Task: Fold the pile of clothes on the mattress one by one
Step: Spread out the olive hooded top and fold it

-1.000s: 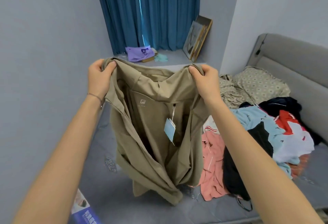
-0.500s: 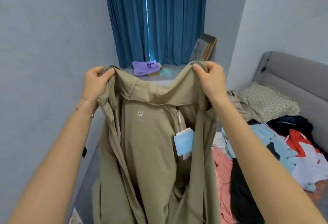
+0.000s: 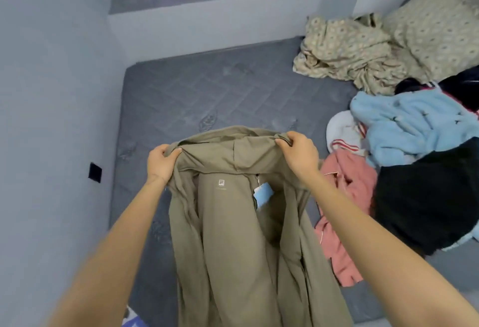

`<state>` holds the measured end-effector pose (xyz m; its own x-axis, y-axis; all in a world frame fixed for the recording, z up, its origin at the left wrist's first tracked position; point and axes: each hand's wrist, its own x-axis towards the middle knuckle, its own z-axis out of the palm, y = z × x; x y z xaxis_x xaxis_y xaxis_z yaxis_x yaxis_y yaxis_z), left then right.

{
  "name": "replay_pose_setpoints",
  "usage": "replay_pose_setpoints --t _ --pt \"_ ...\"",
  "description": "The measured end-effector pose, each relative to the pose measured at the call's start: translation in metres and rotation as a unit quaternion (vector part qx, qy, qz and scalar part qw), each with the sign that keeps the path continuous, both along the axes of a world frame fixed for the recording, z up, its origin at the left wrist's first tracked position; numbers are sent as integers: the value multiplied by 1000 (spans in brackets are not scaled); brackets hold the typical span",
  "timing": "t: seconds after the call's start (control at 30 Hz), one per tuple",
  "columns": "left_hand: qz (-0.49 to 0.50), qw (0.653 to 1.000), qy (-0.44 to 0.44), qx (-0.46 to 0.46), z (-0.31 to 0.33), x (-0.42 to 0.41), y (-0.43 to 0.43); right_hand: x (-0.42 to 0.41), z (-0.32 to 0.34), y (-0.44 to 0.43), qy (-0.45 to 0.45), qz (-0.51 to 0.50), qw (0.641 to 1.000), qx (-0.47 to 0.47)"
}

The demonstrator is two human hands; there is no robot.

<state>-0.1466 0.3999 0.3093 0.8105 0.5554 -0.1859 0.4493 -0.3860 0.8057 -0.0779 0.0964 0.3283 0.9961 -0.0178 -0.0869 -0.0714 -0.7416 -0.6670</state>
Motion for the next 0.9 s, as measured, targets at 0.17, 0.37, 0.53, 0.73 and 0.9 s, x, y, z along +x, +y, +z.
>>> replay_pose_setpoints --t 0.17,0.37,0.53,0.73,0.9 --pt "-16 1000 14 9 -100 81 32 79 -94 43 26 -21 999 -10" --pt "-33 998 37 39 -215 135 56 140 -199 59 38 -24 998 -41" --pt "-79 979 76 172 -275 133 44 139 -254 54 29 29 994 -104" --pt "-159 948 93 258 -300 106 -5 99 -289 25 73 51 988 -126" --pt "-229 927 97 280 -319 64 -61 61 -321 -25 115 70 981 -137"
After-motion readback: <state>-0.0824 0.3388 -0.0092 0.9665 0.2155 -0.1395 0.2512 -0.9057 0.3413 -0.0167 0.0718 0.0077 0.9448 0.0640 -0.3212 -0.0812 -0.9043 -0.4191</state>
